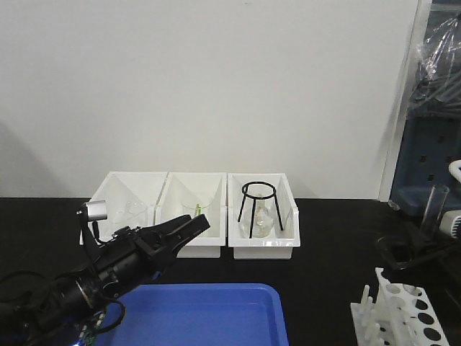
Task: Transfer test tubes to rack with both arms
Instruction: 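Carry the test tube with the right gripper over the white rack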
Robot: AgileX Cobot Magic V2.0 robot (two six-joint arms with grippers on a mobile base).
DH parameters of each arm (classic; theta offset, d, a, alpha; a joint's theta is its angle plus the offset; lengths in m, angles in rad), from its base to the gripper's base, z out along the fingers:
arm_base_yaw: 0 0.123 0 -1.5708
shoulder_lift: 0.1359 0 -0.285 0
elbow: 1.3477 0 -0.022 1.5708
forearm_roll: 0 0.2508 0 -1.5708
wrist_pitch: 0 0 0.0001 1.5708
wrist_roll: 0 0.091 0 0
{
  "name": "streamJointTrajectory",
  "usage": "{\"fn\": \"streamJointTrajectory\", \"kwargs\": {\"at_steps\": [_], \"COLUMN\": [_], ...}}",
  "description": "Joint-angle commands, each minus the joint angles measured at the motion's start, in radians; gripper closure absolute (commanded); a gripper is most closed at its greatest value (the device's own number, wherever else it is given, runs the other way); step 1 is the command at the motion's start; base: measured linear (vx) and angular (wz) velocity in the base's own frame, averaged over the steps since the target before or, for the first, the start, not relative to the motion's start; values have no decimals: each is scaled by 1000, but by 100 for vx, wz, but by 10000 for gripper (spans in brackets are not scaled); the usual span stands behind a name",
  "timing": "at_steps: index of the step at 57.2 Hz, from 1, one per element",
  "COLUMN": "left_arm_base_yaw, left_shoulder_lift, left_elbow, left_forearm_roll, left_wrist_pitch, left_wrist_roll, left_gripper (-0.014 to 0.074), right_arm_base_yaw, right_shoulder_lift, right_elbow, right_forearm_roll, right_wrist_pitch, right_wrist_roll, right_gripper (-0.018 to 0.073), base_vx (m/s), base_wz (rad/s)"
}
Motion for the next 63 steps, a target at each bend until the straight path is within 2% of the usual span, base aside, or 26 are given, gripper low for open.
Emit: {"fn": "streamJointTrajectory", "kwargs": {"at_steps": [1, 21, 29, 46, 50, 58, 63], "left_arm_base_yaw": [2, 2, 2, 2, 2, 2, 2], "left_shoulder_lift": [-49, -49, -49, -49, -49, -49, -49], "left_elbow": [-26, -26, -26, -26, -26, -26, -26], "left_forearm_roll": [-39, -39, -39, -40, -40, -40, -40], "left_wrist_pitch": [-127, -127, -116, -83, -72, -66, -67], "left_wrist_roll": [-8, -8, -8, -7, -7, -4, -4], "left_gripper": [116, 116, 116, 116, 116, 116, 116], "right_arm_base_yaw": [-6, -6, -6, -6, -6, -6, -6], "right_shoulder_lift": [-2, 84, 116, 156, 156, 178, 208], "right_elbow": [-17, -13, -13, -2, 27, 115, 130], "right_forearm_roll": [-16, 39, 65, 72, 73, 85, 85], "right_wrist_pitch": [-116, -153, -160, -170, -201, -363, -402], "right_wrist_roll": [-12, -28, -73, -41, -43, -47, -46], "right_gripper": [566, 566, 566, 566, 566, 566, 566], "base_vx": [0, 0, 0, 0, 0, 0, 0], "base_wz": [0, 0, 0, 0, 0, 0, 0]}}
